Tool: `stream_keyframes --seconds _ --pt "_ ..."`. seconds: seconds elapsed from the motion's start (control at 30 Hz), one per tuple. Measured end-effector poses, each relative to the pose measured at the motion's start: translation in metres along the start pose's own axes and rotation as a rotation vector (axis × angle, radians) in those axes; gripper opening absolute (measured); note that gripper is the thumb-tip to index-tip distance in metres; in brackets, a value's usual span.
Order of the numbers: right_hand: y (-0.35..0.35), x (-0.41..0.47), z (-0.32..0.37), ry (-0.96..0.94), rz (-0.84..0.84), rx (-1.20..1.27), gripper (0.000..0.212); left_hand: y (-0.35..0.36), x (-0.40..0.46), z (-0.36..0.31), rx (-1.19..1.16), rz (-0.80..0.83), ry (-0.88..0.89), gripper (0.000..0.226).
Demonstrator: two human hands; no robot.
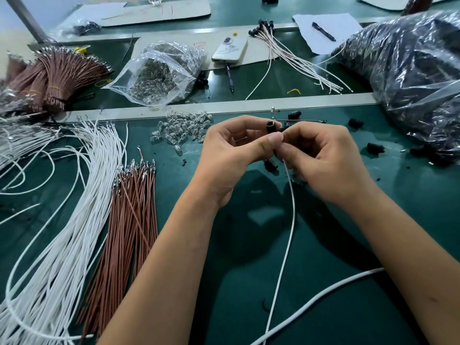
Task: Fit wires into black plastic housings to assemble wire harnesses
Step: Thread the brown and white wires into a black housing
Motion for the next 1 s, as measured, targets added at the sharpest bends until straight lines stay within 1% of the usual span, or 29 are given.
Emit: stream_keyframes --seconds 0.13,0.27,0.4,0.53,0.63,0.77,1.0 --pt "-0.001 0.000 0.001 -0.034 -0.001 -0.014 0.008 0.000 0.000 -0.005 0.044 -0.003 0.109 0.020" --pt "-0.006 0.001 0.007 -0.113 -0.024 -0.138 0.002 0.002 -0.001 -0.011 0.132 0.015 0.224 0.023" --pt "-0.007 0.001 0.015 -0.218 -0.034 -0.280 0.013 0.006 -0.002 -0.016 0.130 0.033 0.273 0.030" --pt "-0.007 -0.001 0.025 -0.291 -0.072 -0.308 0.015 0.008 -0.004 -0.022 0.098 0.050 0.314 0.035" --pt "-0.007 -0.003 0.031 -0.328 -0.106 -0.325 0.012 0.010 -0.005 -0.029 0.079 0.077 0.358 0.038" --pt "-0.009 -0.004 0.034 -0.357 -0.137 -0.343 0.012 0.012 -0.005 -0.037 0.084 0.113 0.430 0.042" --pt "-0.007 -0.004 0.034 -0.363 -0.128 -0.368 0.012 0.011 -0.006 -0.038 0.101 0.120 0.431 0.044"
Point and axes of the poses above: each hand's wrist, its own x-axis towards the middle knuckle, its own y-axis out of the palm, z = x × y, the point moved 5 cm from there along x, towards the middle knuckle, and after that the axes turned 5 degrees about x, right-handed, at the moved point
